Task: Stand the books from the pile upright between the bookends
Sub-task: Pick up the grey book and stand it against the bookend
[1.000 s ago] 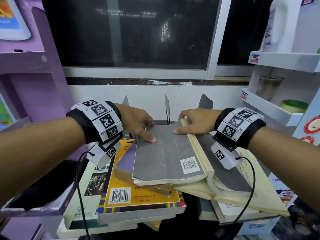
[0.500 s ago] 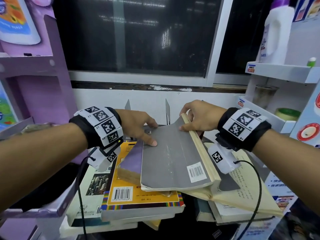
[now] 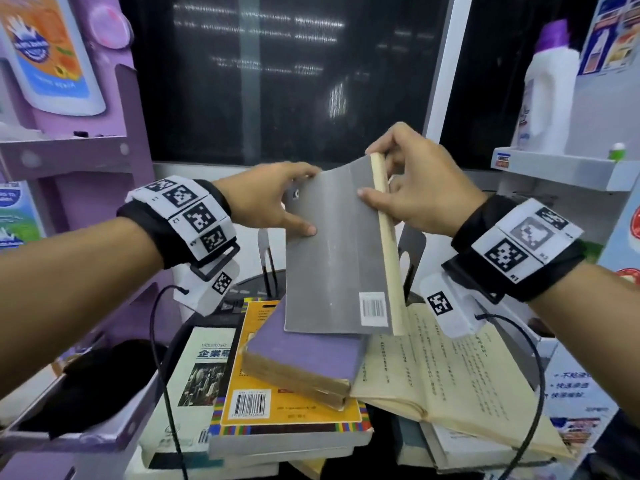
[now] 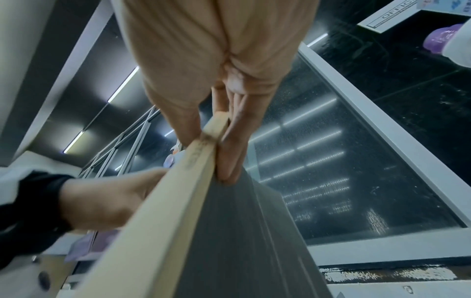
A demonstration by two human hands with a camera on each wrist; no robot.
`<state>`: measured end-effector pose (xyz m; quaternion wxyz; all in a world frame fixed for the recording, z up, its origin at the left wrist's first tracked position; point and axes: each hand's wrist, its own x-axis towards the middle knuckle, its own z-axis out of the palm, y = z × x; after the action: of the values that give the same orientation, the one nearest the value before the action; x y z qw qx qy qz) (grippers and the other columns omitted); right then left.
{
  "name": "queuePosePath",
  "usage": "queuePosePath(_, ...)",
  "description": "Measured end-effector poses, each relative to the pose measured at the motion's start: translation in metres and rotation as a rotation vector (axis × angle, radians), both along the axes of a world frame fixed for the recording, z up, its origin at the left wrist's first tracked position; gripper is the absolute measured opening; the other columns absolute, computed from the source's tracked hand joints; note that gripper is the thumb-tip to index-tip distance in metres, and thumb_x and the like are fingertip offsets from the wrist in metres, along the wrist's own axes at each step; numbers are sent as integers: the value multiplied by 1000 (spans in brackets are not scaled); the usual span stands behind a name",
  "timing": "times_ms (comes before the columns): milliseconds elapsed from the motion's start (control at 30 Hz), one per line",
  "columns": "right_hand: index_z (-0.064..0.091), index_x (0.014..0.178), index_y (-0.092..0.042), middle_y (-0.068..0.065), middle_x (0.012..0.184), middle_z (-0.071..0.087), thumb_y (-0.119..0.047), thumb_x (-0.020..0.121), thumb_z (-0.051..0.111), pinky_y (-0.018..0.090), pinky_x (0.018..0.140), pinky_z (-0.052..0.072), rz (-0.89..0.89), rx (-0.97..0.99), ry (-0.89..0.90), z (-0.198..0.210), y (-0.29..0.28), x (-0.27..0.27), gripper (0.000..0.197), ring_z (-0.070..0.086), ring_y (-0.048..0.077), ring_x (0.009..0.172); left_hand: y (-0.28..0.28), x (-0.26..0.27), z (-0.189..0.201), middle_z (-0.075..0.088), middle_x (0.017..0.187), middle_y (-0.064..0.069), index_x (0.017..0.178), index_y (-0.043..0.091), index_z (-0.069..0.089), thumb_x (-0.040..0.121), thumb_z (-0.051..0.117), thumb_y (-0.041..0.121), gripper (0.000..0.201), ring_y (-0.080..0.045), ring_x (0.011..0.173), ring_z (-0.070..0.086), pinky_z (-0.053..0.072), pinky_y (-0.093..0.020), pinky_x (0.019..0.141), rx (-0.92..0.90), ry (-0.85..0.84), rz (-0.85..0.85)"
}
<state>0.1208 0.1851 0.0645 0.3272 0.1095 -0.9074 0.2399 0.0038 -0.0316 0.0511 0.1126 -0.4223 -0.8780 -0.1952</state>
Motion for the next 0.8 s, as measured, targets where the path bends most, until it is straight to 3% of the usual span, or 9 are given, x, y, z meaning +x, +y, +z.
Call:
queuePosePath(133,44,113,-20,-1,95,61,-25,82,80,38,67,60,-7,6,107,-11,-5,2,47,65,16,70,-1,-1,6,54,124,4,143,38,44,72,86,38,82,-12,91,52,46,-27,86,55,123,26)
queuePosePath(367,39,109,-21,-3,101,58,-26,83,78,34,62,58,11,60,72,-14,-1,6,47,66,20,67,4,-3,-2,51,121,2,143,31,48,73,87,21,81,-11,96,49,55,-30,87,170,168,-37)
queuePosePath(467,45,125,-26,-3,106,62,-31,85,75,29,73,58,-6,144,2,-8,-1,5,49,66,17,79,5,-4,-5,49,121,5,144,32,48,73,87,21,82,-10,97,49,56,-28,86,186,168,-64)
queuePosePath(567,55,135,-28,-13,119,64,-35,88,72,19,85,42,-35,229,-17,0,-4,6,51,57,6,95,5,-3,-5,49,122,5,145,31,46,74,86,21,82,-9,99,48,55,-25,86,186,182,-78)
queuePosePath(633,61,133,-27,-19,106,62,-32,90,72,16,86,37,-42,240,-22,3,-7,6,45,52,0,93,5,-3,-5,49,126,5,147,31,44,75,86,21,84,-9,100,48,54,-23,86,185,183,-83)
queuePosePath(700,63,132,-27,-20,100,63,-28,90,71,15,87,38,-48,240,-20,5,-10,5,42,55,1,93,5,-6,-5,49,131,3,149,31,41,76,85,22,86,-9,104,48,54,-23,87,179,171,-80)
queuePosePath(800,63,133,-26,-11,118,70,-28,90,70,24,100,43,-80,243,-6,6,-14,-2,43,60,12,112,2,-14,-7,46,139,3,153,30,35,75,86,26,93,-10,111,49,52,-21,90,185,129,-68)
